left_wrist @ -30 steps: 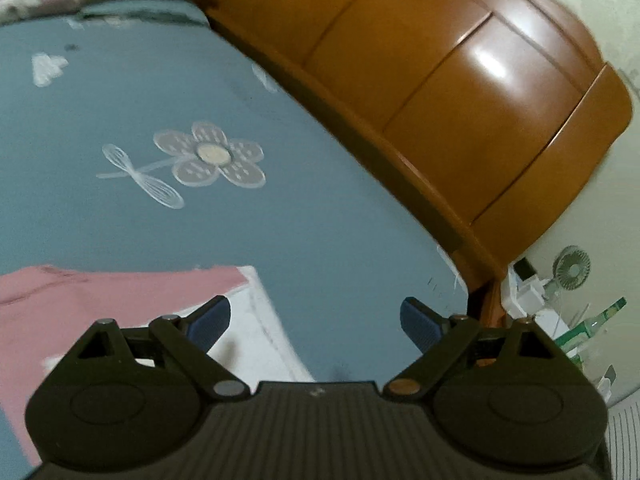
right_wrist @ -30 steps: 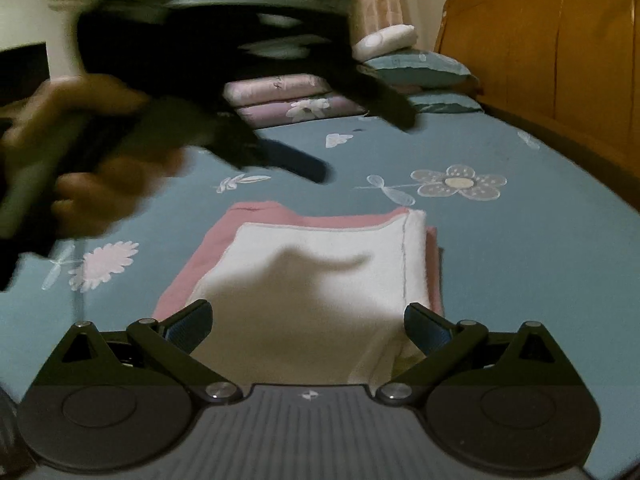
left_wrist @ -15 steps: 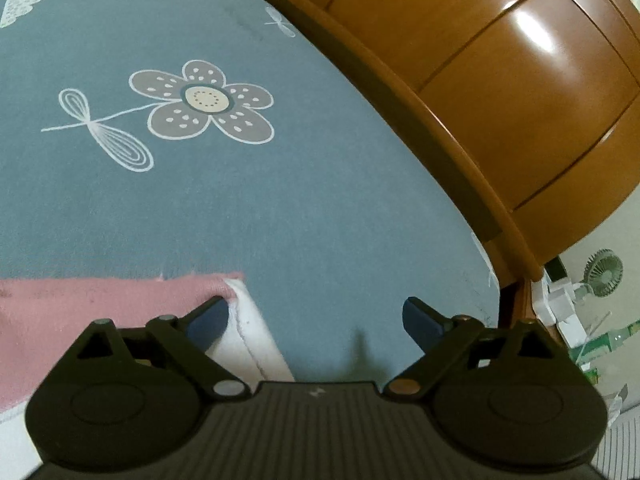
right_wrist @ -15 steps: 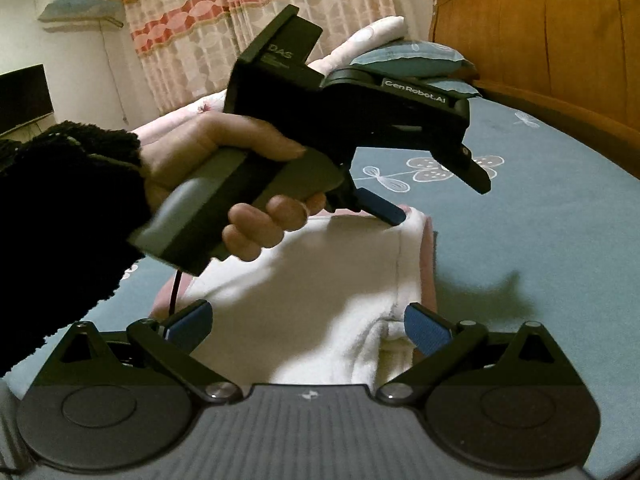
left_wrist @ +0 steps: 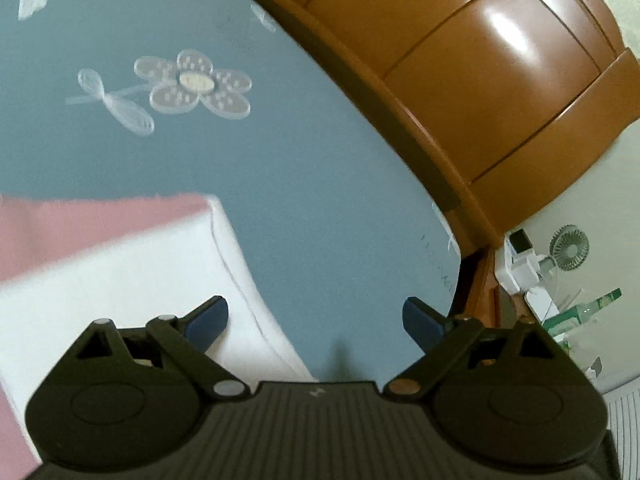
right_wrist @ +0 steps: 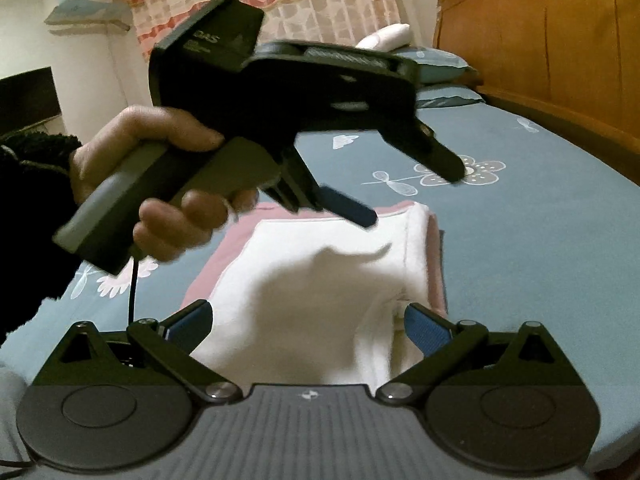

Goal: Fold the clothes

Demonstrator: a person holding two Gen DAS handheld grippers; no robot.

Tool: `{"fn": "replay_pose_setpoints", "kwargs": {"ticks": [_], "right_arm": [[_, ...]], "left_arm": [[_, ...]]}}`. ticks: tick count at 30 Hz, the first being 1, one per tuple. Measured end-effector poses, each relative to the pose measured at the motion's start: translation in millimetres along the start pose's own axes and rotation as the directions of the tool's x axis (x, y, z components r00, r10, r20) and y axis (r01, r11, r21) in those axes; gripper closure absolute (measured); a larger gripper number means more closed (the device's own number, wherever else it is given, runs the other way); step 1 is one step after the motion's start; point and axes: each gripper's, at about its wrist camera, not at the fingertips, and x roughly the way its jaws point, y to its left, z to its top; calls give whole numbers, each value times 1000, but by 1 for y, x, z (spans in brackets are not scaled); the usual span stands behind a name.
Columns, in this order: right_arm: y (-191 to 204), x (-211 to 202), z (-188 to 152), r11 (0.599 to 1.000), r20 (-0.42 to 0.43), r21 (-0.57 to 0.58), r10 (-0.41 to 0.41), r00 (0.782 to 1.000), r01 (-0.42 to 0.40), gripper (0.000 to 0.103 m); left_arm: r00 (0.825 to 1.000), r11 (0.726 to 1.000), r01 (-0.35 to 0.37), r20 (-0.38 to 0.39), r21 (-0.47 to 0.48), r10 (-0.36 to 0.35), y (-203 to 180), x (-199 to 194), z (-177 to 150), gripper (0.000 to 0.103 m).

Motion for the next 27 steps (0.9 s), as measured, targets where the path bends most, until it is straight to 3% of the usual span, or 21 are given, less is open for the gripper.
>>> {"fn": "replay_pose_setpoints", "kwargs": {"ticks": [7, 11, 15, 21, 23, 27], "right_arm": [[4, -4, -4, 996, -47, -49, -74, 996, 72, 0], [4, -12, -5, 997, -50, -35, -70, 996, 68, 0], [7, -13, -4, 997, -46, -38, -75, 996, 74, 0], [13, -17, -7, 996, -50, -53, -81, 995, 78, 0], [13, -17, -8, 995, -53, -48, -88, 995, 86, 0], [12, -15, -11, 996, -73, -14, -87, 994, 86, 0]], "left_arm": [[998, 998, 19, -56, 67, -15, -23, 23, -11, 10], [1000, 993, 5, -4, 114, -4, -34, -10, -6, 10], [998, 994, -24, 67, 102, 17, -26, -50, -18, 9], [977, 986, -145, 169, 85, 129, 0, -92, -75, 9], [971, 986, -154, 196, 61, 139, 8, -98, -97, 9], [972, 994, -97, 208, -57, 107, 32, -98, -132, 9]]}}
